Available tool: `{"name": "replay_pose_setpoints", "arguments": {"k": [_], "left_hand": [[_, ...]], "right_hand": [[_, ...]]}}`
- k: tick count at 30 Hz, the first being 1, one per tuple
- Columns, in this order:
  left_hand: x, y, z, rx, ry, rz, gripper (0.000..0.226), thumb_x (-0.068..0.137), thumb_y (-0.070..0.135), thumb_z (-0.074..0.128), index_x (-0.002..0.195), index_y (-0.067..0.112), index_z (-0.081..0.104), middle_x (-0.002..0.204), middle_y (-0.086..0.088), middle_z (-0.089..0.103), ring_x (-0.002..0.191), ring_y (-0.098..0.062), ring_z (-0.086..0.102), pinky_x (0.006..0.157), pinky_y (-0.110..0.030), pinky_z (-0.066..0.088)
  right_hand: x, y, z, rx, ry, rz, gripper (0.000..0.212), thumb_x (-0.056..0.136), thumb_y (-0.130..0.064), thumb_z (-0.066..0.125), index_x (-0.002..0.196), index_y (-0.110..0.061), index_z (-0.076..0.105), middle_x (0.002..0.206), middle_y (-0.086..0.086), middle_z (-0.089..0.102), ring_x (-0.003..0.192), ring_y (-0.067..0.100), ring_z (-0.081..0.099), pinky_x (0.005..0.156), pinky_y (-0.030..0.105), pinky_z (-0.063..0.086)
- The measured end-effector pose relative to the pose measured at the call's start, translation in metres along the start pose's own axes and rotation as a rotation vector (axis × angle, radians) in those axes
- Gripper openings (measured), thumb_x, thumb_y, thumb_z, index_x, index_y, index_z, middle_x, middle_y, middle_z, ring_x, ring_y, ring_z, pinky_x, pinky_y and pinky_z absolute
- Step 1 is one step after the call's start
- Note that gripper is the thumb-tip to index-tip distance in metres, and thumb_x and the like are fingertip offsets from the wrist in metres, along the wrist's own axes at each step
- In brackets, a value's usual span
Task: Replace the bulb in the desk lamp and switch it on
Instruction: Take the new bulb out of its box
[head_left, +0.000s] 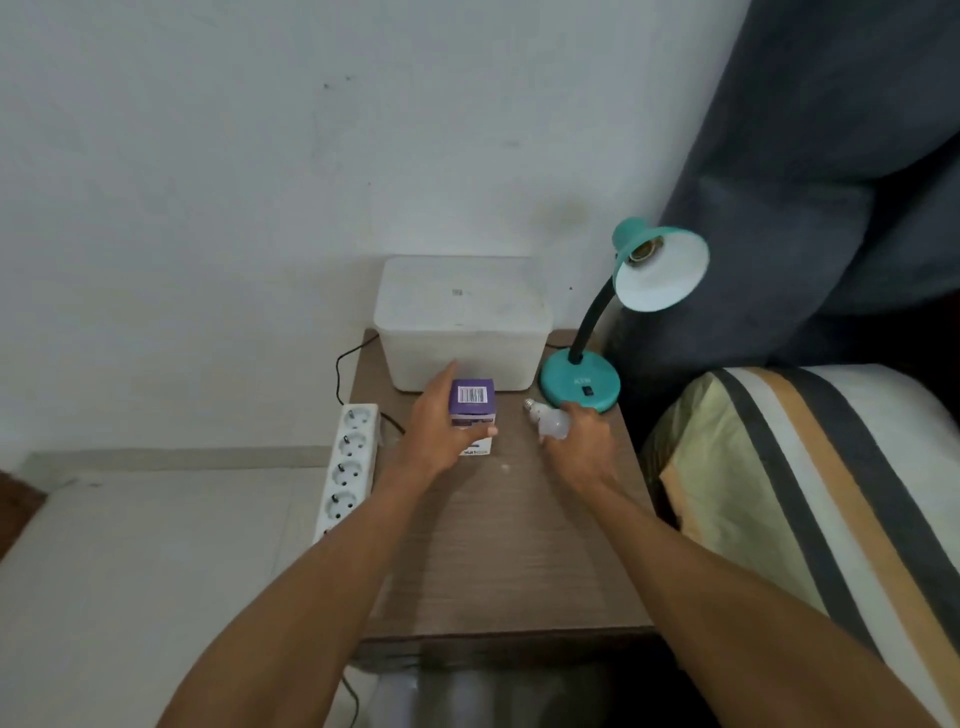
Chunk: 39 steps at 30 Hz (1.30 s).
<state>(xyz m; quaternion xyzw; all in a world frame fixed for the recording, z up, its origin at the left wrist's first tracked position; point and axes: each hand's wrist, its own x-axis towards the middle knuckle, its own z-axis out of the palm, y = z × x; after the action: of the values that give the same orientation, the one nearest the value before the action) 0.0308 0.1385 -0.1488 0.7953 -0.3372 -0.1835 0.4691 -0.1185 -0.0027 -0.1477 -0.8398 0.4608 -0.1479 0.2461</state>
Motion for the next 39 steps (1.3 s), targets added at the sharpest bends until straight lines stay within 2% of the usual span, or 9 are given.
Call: {"name": "replay_pose_setpoints", "arguments": {"k": [5, 11, 16, 19, 22, 25, 28, 34, 39], "left_hand": [[0.0, -0.009, 0.004, -0.022, 0.028, -0.007, 0.112, 0.068, 0.026, 0.097, 0.158, 0.007, 0.034, 0.141, -0.01, 0.062, 0.126, -0.02, 0.061, 0.108, -0.037, 0.051], [0.0, -0.013, 0.004, -0.032, 0.042, 0.007, 0.11, 0.069, 0.024, 0.096, 0.159, 0.01, 0.034, 0.141, -0.009, 0.062, 0.126, -0.017, 0.061, 0.109, -0.042, 0.051], [0.002, -0.013, 0.003, -0.048, 0.027, 0.007, 0.11, 0.07, 0.022, 0.096, 0.16, 0.012, 0.033, 0.142, -0.009, 0.06, 0.125, -0.015, 0.06, 0.109, -0.039, 0.051], [0.003, -0.014, 0.004, -0.045, 0.03, 0.019, 0.107, 0.072, 0.02, 0.095, 0.159, 0.012, 0.034, 0.139, -0.008, 0.061, 0.117, -0.011, 0.061, 0.102, -0.03, 0.053], [0.005, -0.018, 0.003, -0.034, 0.025, 0.014, 0.107, 0.072, 0.022, 0.095, 0.16, 0.016, 0.033, 0.137, -0.007, 0.063, 0.114, -0.015, 0.065, 0.101, -0.034, 0.056], [0.005, -0.024, 0.003, -0.035, -0.002, 0.017, 0.107, 0.074, 0.021, 0.094, 0.161, 0.017, 0.032, 0.136, -0.006, 0.064, 0.114, -0.016, 0.066, 0.1, -0.039, 0.057], [0.005, -0.026, 0.004, -0.041, -0.017, 0.021, 0.107, 0.075, 0.019, 0.093, 0.162, 0.018, 0.029, 0.135, -0.005, 0.065, 0.112, -0.014, 0.067, 0.099, -0.035, 0.057], [0.005, -0.03, 0.004, -0.042, -0.01, 0.038, 0.108, 0.076, 0.017, 0.092, 0.163, 0.021, 0.027, 0.137, -0.006, 0.063, 0.118, -0.017, 0.065, 0.103, -0.039, 0.056], [0.008, -0.03, 0.004, -0.059, -0.027, 0.051, 0.108, 0.077, 0.013, 0.091, 0.163, 0.021, 0.027, 0.136, -0.006, 0.062, 0.116, -0.017, 0.066, 0.101, -0.039, 0.057]], "right_hand": [[0.006, 0.002, 0.009, -0.007, 0.008, 0.007, 0.051, 0.086, -0.026, 0.073, 0.133, -0.015, 0.057, 0.126, 0.008, 0.061, 0.113, 0.022, 0.058, 0.095, 0.039, 0.053], [0.008, 0.004, 0.007, -0.023, -0.024, 0.008, 0.056, 0.082, -0.029, 0.077, 0.132, -0.014, 0.056, 0.125, 0.01, 0.061, 0.111, 0.023, 0.058, 0.092, 0.037, 0.053], [0.018, -0.031, -0.016, 0.044, 0.029, -0.316, 0.049, 0.089, -0.035, 0.071, 0.132, -0.015, 0.06, 0.131, 0.004, 0.063, 0.122, 0.019, 0.055, 0.1, 0.032, 0.044], [0.027, -0.061, -0.02, 0.005, -0.061, -0.521, 0.04, 0.09, -0.031, 0.07, 0.128, -0.02, 0.064, 0.129, 0.001, 0.064, 0.119, 0.016, 0.057, 0.097, 0.035, 0.051], [0.032, -0.076, -0.016, -0.128, -0.21, -0.655, 0.032, 0.092, -0.026, 0.066, 0.123, -0.019, 0.069, 0.128, 0.005, 0.065, 0.116, 0.021, 0.059, 0.091, 0.04, 0.053], [0.036, -0.076, -0.015, -0.218, -0.285, -0.726, 0.029, 0.094, -0.026, 0.065, 0.121, -0.016, 0.07, 0.117, 0.005, 0.069, 0.104, 0.022, 0.065, 0.083, 0.038, 0.055], [0.039, -0.076, -0.016, -0.272, -0.297, -0.763, 0.03, 0.09, -0.022, 0.068, 0.12, -0.019, 0.071, 0.112, 0.001, 0.072, 0.098, 0.022, 0.066, 0.082, 0.041, 0.055], [0.045, -0.083, -0.018, -0.34, -0.398, -0.784, 0.04, 0.089, -0.025, 0.071, 0.128, -0.018, 0.066, 0.111, 0.004, 0.071, 0.1, 0.023, 0.065, 0.084, 0.041, 0.055], [0.047, -0.076, -0.017, -0.29, -0.376, -0.838, 0.038, 0.092, -0.029, 0.068, 0.128, -0.016, 0.066, 0.114, 0.005, 0.072, 0.099, 0.022, 0.067, 0.082, 0.038, 0.056]]}}
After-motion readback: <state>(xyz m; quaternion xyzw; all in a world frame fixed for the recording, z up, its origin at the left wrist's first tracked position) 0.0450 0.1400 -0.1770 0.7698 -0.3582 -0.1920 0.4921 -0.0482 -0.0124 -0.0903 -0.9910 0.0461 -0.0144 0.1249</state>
